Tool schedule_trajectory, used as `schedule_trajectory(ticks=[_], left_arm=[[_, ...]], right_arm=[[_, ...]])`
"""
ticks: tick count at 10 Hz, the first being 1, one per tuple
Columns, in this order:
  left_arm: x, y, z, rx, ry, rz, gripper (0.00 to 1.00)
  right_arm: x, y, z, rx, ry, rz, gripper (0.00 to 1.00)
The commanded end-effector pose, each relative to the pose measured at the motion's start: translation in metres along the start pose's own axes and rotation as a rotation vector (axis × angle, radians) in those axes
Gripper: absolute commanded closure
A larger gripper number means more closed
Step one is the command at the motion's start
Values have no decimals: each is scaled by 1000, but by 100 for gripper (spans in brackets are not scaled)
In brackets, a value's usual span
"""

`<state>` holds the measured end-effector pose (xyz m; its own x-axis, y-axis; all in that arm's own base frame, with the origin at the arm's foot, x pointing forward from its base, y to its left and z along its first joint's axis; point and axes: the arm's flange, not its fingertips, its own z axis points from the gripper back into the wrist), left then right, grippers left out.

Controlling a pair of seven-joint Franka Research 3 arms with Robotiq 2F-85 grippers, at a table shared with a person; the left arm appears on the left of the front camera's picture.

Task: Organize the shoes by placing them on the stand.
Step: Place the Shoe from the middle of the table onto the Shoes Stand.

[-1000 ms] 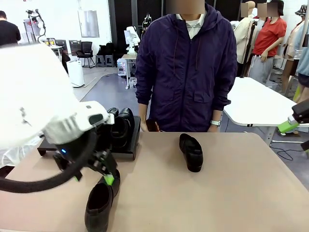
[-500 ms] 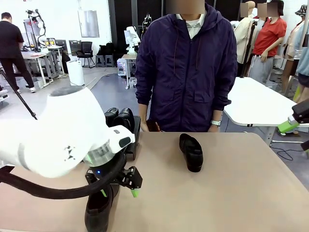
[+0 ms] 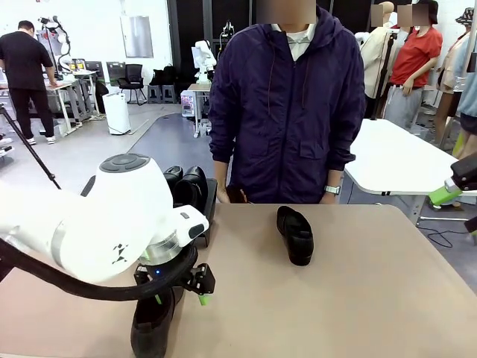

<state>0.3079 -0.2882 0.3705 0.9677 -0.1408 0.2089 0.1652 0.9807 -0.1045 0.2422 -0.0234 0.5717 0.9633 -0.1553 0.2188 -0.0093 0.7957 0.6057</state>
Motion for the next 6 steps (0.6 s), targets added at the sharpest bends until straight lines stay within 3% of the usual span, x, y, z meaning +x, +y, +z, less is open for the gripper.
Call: schedule_trajectory(ticks=[1,5,6], left_arm=[[-31,29,-22,49,-24,29,0],[-35,34,-40,46,19,24,0],[-35,34,-40,44,24,29,11]], right_arm=[[1,0,1,23,2,21,0],[1,0,1,23,2,21,0],[1,0,1,23,2,21,0]])
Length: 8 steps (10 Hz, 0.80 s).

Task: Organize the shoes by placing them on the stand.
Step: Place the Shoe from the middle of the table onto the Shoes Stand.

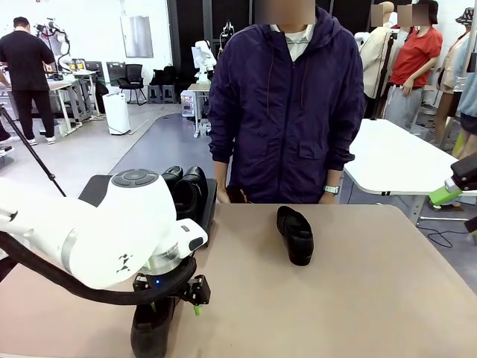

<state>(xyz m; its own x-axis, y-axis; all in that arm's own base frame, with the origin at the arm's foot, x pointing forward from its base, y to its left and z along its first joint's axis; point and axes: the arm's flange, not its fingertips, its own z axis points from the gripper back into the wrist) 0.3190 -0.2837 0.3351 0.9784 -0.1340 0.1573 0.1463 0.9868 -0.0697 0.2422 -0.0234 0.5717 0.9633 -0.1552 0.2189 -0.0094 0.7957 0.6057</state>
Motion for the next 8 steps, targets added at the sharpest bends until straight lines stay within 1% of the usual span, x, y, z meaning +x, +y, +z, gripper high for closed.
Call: schedule_trajectory(ticks=[1,2,8], left_arm=[[-36,24,-7,9,-17,14,70],[-36,25,-7,14,-20,14,100],[-35,31,-7,27,-11,36,100]], right_arm=[[1,0,1,23,2,21,0],[1,0,1,23,2,21,0],[1,0,1,23,2,21,0]])
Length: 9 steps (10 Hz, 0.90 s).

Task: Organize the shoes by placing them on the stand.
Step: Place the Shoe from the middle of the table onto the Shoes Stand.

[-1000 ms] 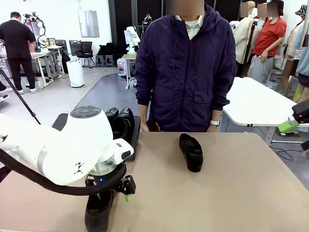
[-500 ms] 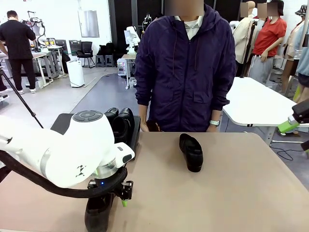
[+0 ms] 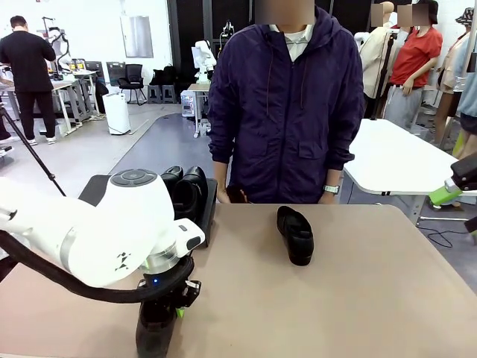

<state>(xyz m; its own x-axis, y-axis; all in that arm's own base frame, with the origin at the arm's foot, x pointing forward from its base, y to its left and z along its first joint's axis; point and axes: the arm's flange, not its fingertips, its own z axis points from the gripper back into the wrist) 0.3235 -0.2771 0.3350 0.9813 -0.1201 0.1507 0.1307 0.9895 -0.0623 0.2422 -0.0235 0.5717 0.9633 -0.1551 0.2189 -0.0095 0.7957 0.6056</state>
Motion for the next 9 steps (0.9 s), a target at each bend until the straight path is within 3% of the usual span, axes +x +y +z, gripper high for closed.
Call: schedule_trajectory(ticks=[1,4,7,9], left_arm=[[-38,26,-5,19,-19,24,100],[-39,33,40,12,-65,16,100],[-66,69,174,-82,-24,-142,100],[-101,108,237,-35,-60,-144,100]], right_arm=[[1,0,1,23,2,21,0],[1,0,1,23,2,21,0],[1,0,1,23,2,21,0],[1,0,1,23,2,21,0]])
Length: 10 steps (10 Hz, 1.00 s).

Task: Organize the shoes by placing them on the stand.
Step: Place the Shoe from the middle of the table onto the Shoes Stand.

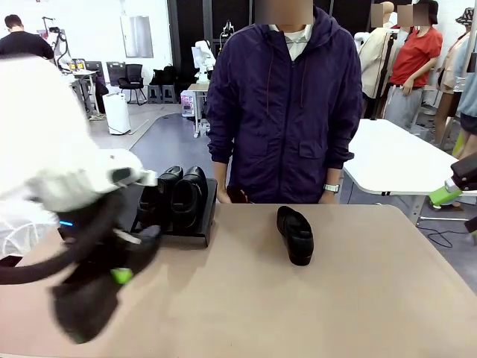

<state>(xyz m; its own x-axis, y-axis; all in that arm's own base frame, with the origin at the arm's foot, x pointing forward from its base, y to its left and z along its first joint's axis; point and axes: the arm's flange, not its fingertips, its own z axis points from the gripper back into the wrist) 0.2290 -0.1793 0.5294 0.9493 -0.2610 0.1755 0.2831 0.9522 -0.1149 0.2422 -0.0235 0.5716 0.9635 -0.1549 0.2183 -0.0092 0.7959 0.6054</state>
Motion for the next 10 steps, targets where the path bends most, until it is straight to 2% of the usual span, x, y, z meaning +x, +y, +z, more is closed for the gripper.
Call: schedule_trajectory(ticks=[1,2,3,5,6,7,8,10], left_arm=[[-45,54,53,173,-122,40,100],[-56,79,66,208,-227,-1,100],[-55,117,69,285,-283,95,100],[-58,175,62,321,-345,171,100],[-61,189,63,285,-388,181,100],[-60,191,67,212,-379,231,100],[-56,175,117,309,-348,193,100],[-56,175,117,309,-348,193,100]], right_arm=[[1,0,1,24,1,21,0],[1,0,1,24,1,21,0],[1,0,1,24,1,21,0],[1,0,1,24,1,21,0],[1,0,1,24,1,21,0],[1,0,1,24,1,21,0],[1,0,1,24,1,21,0],[1,0,1,24,1,21,0]])
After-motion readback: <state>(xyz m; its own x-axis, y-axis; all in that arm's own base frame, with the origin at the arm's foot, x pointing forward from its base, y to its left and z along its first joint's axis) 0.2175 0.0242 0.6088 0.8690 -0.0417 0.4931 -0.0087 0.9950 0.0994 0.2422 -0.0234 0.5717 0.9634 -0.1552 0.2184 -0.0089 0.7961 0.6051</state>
